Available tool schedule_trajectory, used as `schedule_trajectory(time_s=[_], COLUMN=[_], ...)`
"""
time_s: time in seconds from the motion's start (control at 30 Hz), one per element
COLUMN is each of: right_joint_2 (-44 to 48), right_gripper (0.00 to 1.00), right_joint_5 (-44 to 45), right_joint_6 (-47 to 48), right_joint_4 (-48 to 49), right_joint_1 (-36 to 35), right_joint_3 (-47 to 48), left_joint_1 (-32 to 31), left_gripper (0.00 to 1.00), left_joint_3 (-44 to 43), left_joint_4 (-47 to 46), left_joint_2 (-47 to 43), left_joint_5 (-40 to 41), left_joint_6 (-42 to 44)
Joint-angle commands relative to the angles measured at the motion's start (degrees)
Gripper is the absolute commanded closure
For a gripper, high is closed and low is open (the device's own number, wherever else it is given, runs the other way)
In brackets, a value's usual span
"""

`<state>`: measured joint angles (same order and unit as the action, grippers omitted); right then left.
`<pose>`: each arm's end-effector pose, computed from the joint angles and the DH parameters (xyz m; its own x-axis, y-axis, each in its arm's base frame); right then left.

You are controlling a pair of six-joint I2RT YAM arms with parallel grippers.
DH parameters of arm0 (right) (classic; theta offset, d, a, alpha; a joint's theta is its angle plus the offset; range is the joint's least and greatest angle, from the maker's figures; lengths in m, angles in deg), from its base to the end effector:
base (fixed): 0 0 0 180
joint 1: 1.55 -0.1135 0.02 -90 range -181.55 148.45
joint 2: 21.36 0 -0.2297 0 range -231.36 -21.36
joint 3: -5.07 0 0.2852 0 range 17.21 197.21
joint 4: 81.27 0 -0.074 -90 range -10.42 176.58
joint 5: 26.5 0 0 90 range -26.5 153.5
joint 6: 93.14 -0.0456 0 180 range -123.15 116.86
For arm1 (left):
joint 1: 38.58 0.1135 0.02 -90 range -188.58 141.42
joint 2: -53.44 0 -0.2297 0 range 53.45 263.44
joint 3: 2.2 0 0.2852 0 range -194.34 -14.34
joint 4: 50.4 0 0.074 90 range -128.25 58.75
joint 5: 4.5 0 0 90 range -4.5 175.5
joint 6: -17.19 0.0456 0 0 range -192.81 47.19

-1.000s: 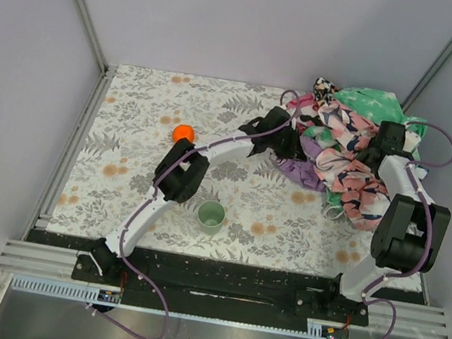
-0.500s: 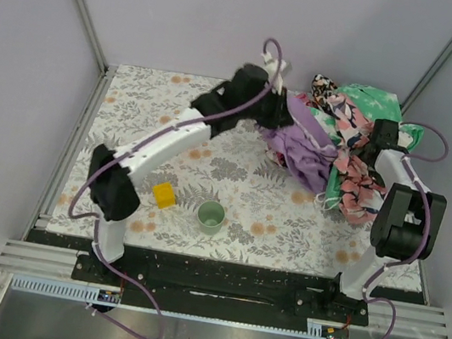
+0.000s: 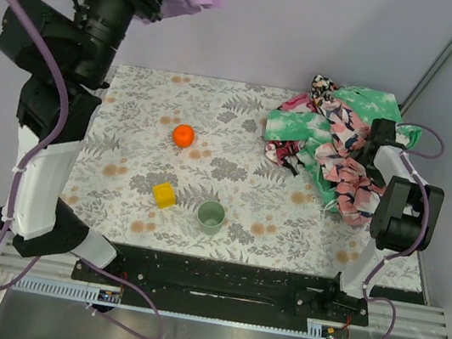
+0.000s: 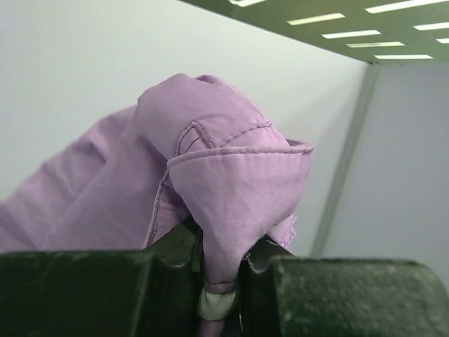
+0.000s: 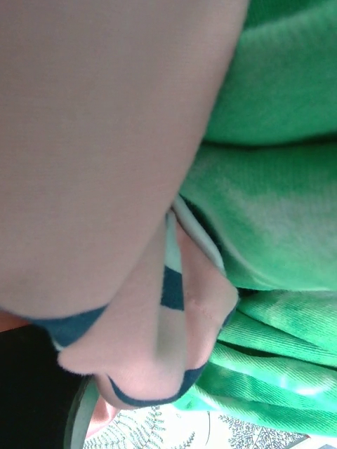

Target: Pick out a specific cloth from the pile

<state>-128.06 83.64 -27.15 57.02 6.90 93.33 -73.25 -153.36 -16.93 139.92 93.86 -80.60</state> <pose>0.4079 -0.0765 0.1420 -0.6586 0.4840 -0.5762 0.6300 0.7734 -0.0703 0.1927 -0.1252 0.6623 0.3598 -0.4119 -0.8372 0.5140 0.8363 -0.1906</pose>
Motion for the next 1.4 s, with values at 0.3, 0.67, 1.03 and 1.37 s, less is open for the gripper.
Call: schedule_trajectory(time_s=[0.3, 0.67, 1.03, 1.37], right_joint_2=[3.1, 21.3, 39.4, 43.5], right_gripper=[0.01, 0.01, 0.01, 0.00], right_joint_5=[0.3, -3.4, -11.9, -13.8], right_joint_6=[-0.2, -1.0, -1.7, -1.0], right_joint_4=[-1.9, -2.1, 0.7, 2.5], right_joint_1=[2.6, 2.5, 2.5, 2.5], right_joint_3=[-3.8, -8.9, -13.7, -15.7], left_joint_1=[17.6, 24.8, 27.4, 29.5], left_gripper=[1.00, 1.00, 1.00, 0.89], left_joint_3=[4.5, 14.5, 25.1, 24.5], left_joint_4=[-3.1, -3.0, -3.6, 3.1], left_joint_2=[4.0, 8.7, 19.9, 35.9], left_joint_5=[10.2, 7.3, 10.4, 5.7], left_joint_6=[0.3, -5.4, -14.1, -20.1])
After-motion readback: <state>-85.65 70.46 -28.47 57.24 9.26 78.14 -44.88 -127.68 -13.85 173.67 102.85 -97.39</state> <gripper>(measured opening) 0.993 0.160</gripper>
